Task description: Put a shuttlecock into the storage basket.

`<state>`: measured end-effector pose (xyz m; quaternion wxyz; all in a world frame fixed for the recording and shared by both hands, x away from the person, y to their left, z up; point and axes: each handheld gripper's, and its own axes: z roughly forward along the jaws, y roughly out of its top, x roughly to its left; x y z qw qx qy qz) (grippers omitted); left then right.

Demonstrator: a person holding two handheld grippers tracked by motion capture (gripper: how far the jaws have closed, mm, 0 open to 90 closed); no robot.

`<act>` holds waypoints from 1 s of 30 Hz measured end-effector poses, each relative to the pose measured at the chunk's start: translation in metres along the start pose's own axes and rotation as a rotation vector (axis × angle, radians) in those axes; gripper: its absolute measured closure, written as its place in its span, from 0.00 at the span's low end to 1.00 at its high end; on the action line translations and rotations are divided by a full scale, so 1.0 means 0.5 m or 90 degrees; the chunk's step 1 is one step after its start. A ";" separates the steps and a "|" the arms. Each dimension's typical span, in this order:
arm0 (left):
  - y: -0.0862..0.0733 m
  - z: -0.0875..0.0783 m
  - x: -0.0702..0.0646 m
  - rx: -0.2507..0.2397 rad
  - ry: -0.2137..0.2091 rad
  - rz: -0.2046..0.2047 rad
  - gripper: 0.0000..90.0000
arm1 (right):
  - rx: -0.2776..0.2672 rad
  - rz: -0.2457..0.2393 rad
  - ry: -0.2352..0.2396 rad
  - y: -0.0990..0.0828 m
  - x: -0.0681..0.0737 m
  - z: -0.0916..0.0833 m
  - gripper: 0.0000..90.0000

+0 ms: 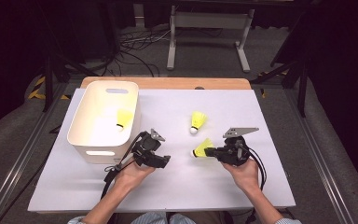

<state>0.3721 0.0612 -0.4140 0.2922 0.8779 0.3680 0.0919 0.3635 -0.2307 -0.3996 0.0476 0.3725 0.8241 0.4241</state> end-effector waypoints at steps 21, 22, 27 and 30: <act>0.000 0.000 -0.007 -0.007 -0.022 0.019 0.35 | 0.005 -0.015 0.044 0.018 0.026 0.032 1.00; 0.001 0.000 -0.007 -0.006 -0.025 0.021 0.35 | 0.004 -0.016 0.045 0.019 0.027 0.033 1.00; 0.001 -0.002 -0.008 -0.009 -0.032 0.026 0.35 | 0.004 -0.015 0.054 0.021 0.032 0.039 1.00; 0.001 -0.002 -0.010 -0.010 -0.035 0.028 0.35 | 0.004 -0.018 0.059 0.022 0.034 0.042 1.00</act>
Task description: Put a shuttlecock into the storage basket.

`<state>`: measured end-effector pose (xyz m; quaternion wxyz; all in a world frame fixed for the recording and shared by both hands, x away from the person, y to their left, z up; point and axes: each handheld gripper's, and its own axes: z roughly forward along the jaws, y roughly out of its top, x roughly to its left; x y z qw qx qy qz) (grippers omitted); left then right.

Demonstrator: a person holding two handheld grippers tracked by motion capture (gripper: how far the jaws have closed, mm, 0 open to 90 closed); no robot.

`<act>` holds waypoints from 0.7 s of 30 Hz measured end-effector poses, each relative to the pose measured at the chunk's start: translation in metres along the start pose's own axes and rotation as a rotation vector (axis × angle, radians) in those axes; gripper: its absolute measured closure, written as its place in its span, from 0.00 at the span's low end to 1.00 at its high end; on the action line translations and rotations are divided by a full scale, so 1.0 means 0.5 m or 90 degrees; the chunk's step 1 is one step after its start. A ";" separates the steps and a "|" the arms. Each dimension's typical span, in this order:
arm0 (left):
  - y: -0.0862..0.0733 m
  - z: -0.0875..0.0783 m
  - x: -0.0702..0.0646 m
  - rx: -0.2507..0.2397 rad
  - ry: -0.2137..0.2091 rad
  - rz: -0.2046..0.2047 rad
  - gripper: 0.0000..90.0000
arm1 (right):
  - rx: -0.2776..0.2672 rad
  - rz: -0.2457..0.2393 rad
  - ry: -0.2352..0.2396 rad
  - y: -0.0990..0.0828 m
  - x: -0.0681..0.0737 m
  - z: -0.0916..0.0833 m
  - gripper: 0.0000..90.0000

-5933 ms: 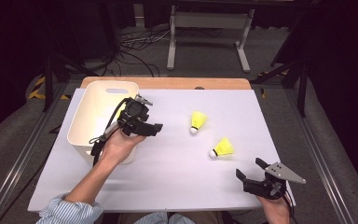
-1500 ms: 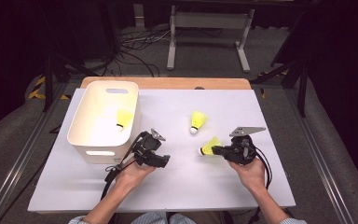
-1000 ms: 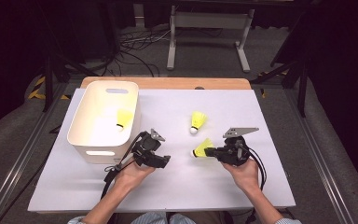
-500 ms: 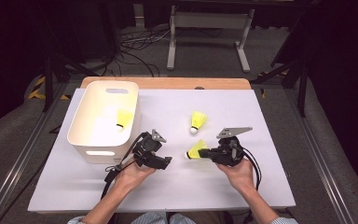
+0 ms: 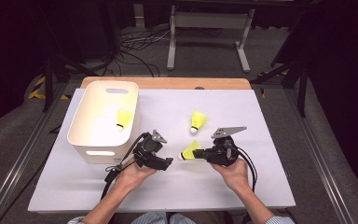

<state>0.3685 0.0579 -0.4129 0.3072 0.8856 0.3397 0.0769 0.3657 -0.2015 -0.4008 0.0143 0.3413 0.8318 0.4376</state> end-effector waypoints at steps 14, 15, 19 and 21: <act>0.001 0.000 -0.009 -0.001 -0.013 0.020 0.35 | 0.002 -0.005 0.019 0.008 0.011 0.016 1.00; 0.002 0.002 -0.009 0.005 -0.014 0.021 0.35 | 0.001 -0.007 0.021 0.009 0.011 0.017 1.00; 0.002 0.006 -0.013 0.016 -0.018 0.025 0.36 | 0.000 -0.007 0.029 0.012 0.015 0.024 1.00; 0.002 0.006 -0.014 0.018 -0.021 0.027 0.37 | -0.001 -0.008 0.033 0.014 0.017 0.028 1.00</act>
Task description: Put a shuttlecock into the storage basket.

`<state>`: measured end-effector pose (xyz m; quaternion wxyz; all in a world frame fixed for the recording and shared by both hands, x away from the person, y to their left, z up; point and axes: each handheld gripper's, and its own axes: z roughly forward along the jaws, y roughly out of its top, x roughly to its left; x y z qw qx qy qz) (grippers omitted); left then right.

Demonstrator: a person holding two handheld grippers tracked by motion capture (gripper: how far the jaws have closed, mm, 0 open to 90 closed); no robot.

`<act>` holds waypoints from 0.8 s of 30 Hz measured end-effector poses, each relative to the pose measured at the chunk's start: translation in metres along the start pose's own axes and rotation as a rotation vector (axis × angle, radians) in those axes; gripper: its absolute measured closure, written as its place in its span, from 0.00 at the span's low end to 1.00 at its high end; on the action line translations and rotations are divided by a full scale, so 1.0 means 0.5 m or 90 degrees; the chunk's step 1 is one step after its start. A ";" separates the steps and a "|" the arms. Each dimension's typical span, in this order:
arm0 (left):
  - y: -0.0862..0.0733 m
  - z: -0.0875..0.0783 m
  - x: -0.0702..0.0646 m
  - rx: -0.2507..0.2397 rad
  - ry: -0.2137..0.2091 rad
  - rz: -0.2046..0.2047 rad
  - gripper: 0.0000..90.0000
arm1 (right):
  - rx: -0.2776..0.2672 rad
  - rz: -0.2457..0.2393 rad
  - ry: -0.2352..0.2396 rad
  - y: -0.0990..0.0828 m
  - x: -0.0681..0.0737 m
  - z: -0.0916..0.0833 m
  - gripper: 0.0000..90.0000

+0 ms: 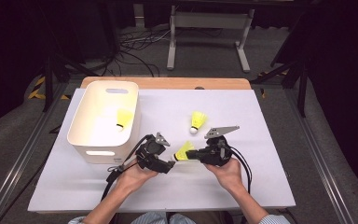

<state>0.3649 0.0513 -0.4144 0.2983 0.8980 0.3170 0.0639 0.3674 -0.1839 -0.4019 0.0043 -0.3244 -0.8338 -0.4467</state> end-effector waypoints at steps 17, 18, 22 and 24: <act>0.003 0.012 -0.009 0.024 -0.016 0.019 0.46 | -0.003 -0.011 0.035 0.018 0.023 0.029 1.00; 0.003 0.012 -0.009 0.023 -0.016 0.021 0.47 | -0.002 -0.013 0.037 0.018 0.024 0.031 1.00; 0.003 0.012 -0.012 0.021 -0.014 0.029 0.53 | -0.004 -0.013 0.040 0.018 0.025 0.031 1.00; 0.004 0.011 -0.012 0.019 -0.014 0.032 0.55 | -0.006 -0.010 0.041 0.019 0.025 0.030 1.00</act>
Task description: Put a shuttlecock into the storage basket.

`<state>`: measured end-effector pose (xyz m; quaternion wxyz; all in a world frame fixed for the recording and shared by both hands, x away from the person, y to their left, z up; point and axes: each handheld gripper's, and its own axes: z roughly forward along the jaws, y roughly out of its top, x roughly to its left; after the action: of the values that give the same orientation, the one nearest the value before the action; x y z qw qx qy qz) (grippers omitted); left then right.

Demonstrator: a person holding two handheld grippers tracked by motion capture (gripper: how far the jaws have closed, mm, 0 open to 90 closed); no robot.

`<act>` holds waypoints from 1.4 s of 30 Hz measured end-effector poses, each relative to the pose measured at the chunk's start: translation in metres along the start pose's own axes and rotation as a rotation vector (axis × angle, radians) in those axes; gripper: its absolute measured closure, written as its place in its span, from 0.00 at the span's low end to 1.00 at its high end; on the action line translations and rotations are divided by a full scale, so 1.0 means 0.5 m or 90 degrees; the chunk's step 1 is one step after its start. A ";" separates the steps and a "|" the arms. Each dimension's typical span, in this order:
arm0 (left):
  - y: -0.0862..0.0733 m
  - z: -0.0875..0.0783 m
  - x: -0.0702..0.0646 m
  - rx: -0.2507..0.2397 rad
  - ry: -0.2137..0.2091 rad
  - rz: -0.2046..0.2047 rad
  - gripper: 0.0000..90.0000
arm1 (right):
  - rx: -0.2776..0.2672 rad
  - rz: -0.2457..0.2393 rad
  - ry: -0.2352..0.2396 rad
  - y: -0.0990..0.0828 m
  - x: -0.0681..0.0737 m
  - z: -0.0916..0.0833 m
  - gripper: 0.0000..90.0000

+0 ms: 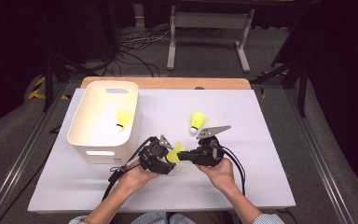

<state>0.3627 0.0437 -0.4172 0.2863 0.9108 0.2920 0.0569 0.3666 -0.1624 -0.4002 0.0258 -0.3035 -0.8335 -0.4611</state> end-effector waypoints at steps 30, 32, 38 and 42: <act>0.017 -0.005 -0.015 0.018 0.041 0.018 0.71 | -0.007 -0.008 -0.056 -0.009 -0.007 -0.012 0.91; 0.019 -0.008 -0.012 0.017 0.036 0.010 0.71 | -0.012 -0.008 -0.061 -0.009 -0.006 -0.014 0.88; 0.023 -0.012 -0.008 0.026 0.036 -0.002 0.71 | -0.025 -0.005 -0.083 -0.010 -0.005 -0.023 0.78; 0.024 -0.014 -0.007 0.030 0.048 -0.009 0.71 | -0.038 -0.012 -0.099 -0.015 -0.003 -0.038 0.70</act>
<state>0.3642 0.0372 -0.4045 0.2538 0.9123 0.3106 0.0824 0.3595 -0.1806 -0.3953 -0.0524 -0.3307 -0.8217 -0.4612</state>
